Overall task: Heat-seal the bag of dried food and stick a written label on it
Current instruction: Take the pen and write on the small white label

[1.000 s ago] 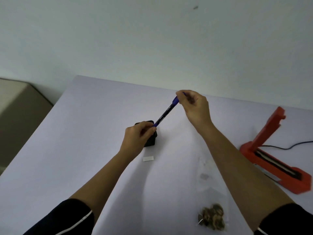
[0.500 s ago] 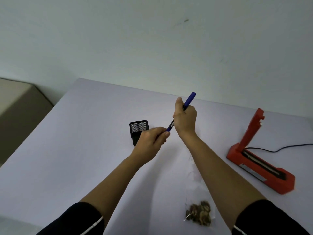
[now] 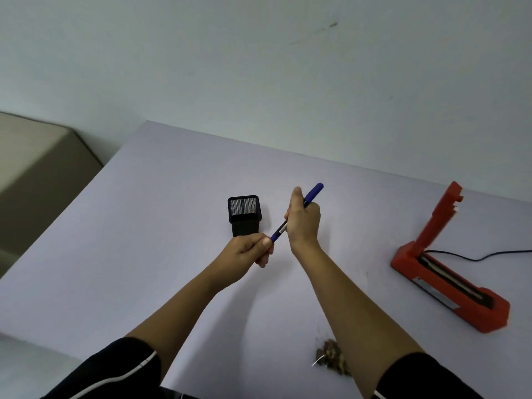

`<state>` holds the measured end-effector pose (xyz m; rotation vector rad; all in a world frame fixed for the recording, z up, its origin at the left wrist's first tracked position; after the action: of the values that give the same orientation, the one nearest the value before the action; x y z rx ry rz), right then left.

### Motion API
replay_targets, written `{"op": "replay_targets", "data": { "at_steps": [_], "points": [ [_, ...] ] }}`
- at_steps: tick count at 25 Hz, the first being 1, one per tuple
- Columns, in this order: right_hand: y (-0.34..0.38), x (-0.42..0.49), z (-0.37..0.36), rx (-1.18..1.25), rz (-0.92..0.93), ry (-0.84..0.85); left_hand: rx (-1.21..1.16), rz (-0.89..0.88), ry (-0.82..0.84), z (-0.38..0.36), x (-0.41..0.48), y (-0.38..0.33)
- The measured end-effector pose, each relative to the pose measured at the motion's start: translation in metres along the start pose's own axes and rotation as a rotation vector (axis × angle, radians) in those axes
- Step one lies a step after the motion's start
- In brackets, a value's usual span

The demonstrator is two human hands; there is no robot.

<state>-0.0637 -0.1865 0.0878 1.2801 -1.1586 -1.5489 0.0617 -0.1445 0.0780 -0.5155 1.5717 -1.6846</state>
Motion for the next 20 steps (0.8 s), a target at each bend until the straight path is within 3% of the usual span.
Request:
{"op": "replay_targets", "data": {
  "at_steps": [4,7,9,11,14,17,20],
  "points": [
    [-0.007,0.016,0.042,0.450,-0.055,-0.190,0.195,0.182,0.061,0.006,-0.046,0.062],
    [0.012,0.036,0.061,0.296,0.000,-0.093,0.227,0.392,-0.157,0.041,-0.100,0.130],
    [-0.002,0.033,0.038,0.232,-0.016,0.020,0.238,0.458,-0.337,0.068,-0.107,0.146],
    [-0.029,0.022,0.014,0.256,-0.078,0.070,0.252,0.499,-0.414,0.087,-0.101,0.155],
    [-0.066,0.007,-0.004,0.291,-0.127,0.143,0.276,0.573,-0.477,0.109,-0.098,0.172],
    [-0.077,-0.005,-0.019,0.213,-0.054,0.266,0.449,0.627,-0.468,0.121,-0.092,0.182],
    [-0.085,-0.004,-0.023,0.108,-0.043,0.238,0.517,0.650,-0.432,0.122,-0.084,0.192]
  ]
}}
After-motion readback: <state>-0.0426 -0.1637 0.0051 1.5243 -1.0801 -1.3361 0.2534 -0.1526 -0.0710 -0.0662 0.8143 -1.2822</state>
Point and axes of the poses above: each hand's wrist, its own x-axis towards the middle knuckle, its own z-axis out of the back of the hand, y = z × x, the point moved 10 cm from there along x, towards the middle knuckle, and after that the axes turned 15 degrees about y, right-handed, at the moved point
